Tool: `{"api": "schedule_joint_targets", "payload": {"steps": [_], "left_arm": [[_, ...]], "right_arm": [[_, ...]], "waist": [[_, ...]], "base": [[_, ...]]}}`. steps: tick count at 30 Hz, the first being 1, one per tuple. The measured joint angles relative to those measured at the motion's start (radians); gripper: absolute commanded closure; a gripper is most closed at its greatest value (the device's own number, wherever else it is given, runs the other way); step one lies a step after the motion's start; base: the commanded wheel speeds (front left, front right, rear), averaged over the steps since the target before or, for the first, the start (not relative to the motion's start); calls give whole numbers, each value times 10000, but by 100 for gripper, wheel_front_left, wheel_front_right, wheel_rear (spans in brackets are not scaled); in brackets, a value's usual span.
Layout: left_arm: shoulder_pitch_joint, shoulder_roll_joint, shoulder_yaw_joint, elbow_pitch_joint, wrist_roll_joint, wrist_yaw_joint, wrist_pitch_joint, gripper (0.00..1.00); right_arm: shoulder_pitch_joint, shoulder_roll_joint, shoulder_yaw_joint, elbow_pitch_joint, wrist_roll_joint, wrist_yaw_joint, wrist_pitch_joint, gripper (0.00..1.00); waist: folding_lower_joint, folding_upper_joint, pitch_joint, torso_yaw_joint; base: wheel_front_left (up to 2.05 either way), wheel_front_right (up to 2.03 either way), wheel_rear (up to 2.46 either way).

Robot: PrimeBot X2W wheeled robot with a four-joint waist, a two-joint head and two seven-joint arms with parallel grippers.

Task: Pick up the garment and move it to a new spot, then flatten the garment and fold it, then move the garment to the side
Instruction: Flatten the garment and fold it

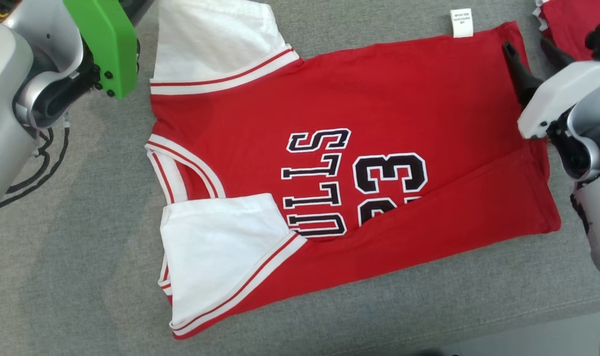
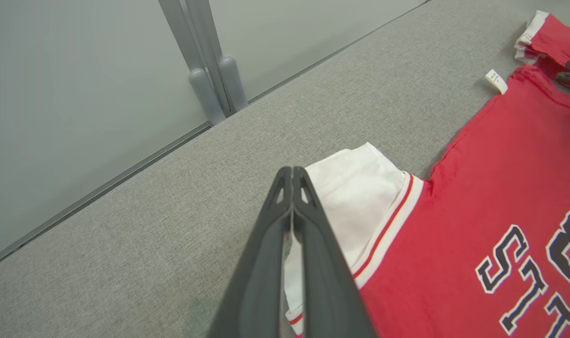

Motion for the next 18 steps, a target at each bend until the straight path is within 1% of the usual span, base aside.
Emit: {"api": "schedule_joint_targets", "payload": {"steps": [3, 8, 11, 15, 16, 17, 18], "left_arm": [[-33, -15, -128, -221, 0, 0, -58, 100], [-151, -42, -301, -360, 0, 0, -249, 100], [-198, -54, -403, -372, -10, 0, -305, 100], [-273, -48, -497, -345, -63, 0, -366, 100], [-294, -48, -529, -334, -77, 0, -384, 100], [-314, -50, -556, -320, -77, 0, -430, 100], [-330, -52, -585, -305, -77, 0, -453, 100]], "right_arm": [[-659, -27, -253, 499, -504, 0, 673, 0], [-1295, 165, -518, 1179, -1007, 0, 1283, 0], [-1407, 253, -581, 1498, -1168, 0, 1526, 0], [-1617, 324, -688, 1726, -1379, 0, 1580, 0], [-1656, 343, -715, 1779, -1390, 0, 1580, 10], [-1685, 353, -727, 1824, -1396, 0, 1582, 16], [-1700, 359, -729, 1860, -1411, 0, 1582, 29]], "waist": [[0, 0, 22, 187], [0, 0, 105, 447], [0, 0, 151, 562], [0, 0, 206, 649], [0, 0, 217, 666], [0, 0, 224, 680], [0, 0, 227, 690]], "base": [[0, 0, 0], [0, 0, 0], [0, 0, 0], [0, 0, 0], [0, 0, 0], [0, 0, 0], [0, 0, 0]]}}
